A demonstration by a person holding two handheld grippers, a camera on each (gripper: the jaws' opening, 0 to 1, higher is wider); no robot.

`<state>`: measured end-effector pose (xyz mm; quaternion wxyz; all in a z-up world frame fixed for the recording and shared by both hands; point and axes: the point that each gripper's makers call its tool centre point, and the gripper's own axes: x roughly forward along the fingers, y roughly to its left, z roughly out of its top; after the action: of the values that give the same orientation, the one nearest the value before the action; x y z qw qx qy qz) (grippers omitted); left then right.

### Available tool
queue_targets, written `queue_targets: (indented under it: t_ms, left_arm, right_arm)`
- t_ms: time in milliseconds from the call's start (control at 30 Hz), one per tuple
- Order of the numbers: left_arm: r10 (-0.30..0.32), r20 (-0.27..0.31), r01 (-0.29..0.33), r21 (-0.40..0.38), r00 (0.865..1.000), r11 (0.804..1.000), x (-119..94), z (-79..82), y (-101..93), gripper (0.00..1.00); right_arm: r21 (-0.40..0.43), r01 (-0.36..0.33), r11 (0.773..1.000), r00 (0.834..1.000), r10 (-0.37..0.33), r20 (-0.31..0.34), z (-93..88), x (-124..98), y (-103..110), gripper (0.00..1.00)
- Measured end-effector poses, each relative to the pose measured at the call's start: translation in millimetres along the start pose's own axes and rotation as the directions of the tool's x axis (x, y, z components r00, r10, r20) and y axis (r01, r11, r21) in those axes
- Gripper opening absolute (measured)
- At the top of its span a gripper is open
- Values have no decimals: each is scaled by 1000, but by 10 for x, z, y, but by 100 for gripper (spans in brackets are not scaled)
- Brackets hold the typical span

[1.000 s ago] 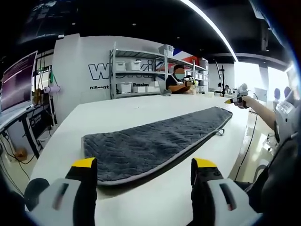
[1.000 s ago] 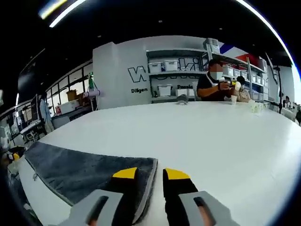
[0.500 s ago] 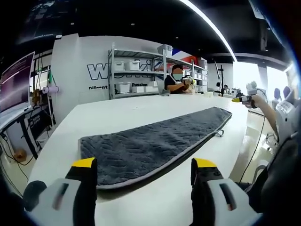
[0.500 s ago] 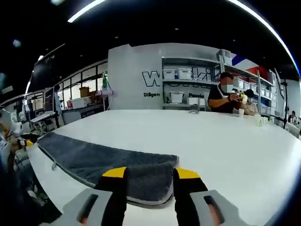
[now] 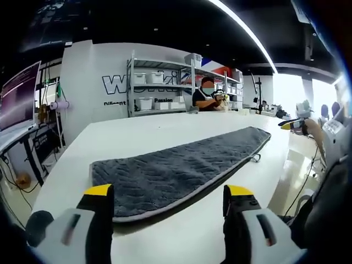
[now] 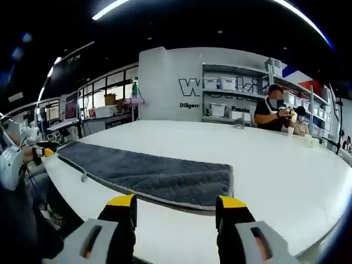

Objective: Fold the towel on the table until its edges align and the towel forms a compact rectangular stack.

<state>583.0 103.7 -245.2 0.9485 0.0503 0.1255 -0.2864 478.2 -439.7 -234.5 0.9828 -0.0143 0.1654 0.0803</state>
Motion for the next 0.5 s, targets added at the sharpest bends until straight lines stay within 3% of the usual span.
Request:
queue_targets:
  t_ms: [500]
  left_arm:
    - [-2,-2,2,-8,1000,1000,-13,-30,-4,86]
  right_arm:
    - [43,1,999,999,1,-54,-213,6,111,78]
